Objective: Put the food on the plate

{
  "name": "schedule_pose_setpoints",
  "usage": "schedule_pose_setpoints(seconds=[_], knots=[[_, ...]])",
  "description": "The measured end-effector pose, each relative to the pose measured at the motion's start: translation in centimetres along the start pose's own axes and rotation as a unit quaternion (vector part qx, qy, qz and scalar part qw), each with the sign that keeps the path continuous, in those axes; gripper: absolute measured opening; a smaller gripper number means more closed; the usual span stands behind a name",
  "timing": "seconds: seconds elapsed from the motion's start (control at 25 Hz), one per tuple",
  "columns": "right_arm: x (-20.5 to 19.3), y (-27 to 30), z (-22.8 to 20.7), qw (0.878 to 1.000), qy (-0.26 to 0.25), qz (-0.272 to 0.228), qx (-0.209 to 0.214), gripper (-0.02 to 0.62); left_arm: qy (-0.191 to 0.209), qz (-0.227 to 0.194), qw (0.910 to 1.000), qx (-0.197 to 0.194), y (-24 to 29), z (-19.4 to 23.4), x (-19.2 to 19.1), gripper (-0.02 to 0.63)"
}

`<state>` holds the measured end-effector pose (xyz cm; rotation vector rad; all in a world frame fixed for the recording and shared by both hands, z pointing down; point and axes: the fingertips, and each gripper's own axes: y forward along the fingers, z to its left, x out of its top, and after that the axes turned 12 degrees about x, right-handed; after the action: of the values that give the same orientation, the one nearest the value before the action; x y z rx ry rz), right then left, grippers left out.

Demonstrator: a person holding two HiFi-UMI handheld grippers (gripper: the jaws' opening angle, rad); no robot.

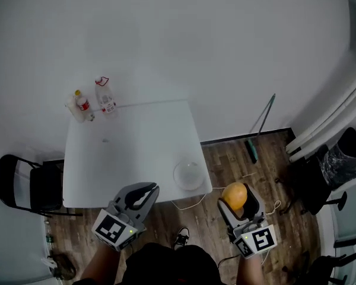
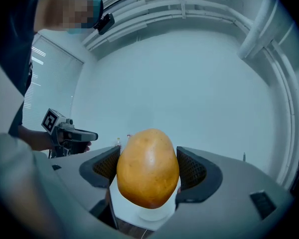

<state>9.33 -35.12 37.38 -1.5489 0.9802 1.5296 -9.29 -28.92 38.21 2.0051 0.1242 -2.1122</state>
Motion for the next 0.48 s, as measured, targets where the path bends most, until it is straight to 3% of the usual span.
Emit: schedule_pose_setpoints(seconds=[0.28, 0.48], knots=[[-4.8, 3.3, -6.9, 0.997, 0.012, 0.048, 0.052, 0.367, -0.009, 0.027, 0.9967, 0.076, 4.2, 0.8, -2.4, 0.043], [-7.9, 7.6, -9.1, 0.993, 0.034, 0.074, 0.083, 0.367, -0.004, 0.047, 0.9941, 0.098, 5.3, 1.1, -4.1, 0.043]])
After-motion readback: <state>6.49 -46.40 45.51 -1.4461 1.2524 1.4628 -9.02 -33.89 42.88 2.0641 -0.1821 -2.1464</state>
